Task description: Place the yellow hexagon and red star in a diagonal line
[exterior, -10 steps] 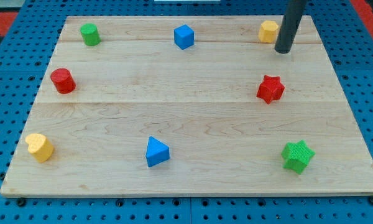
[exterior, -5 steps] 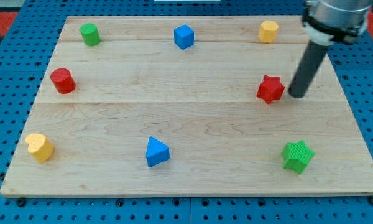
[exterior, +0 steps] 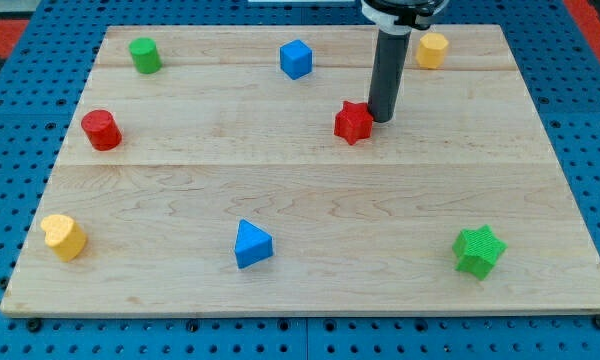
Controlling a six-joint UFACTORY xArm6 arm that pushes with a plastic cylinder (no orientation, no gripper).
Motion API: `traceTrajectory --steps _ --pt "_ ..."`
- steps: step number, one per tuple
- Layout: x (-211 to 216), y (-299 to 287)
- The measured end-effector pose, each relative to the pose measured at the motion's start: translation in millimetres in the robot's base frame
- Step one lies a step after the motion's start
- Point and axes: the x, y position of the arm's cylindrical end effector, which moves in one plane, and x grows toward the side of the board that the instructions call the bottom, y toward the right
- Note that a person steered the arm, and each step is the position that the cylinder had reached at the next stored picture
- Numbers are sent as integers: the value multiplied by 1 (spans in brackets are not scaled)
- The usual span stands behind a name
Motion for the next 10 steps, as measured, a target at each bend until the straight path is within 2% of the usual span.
traceTrajectory --steps 2,4,5,6,7,8,9,10 --pt "1 22" --pt "-13 68" --pt "-28 67" --pt "-5 48" --pt "35 23" --pt "20 13" --pt "-37 101" --pt "-106 126"
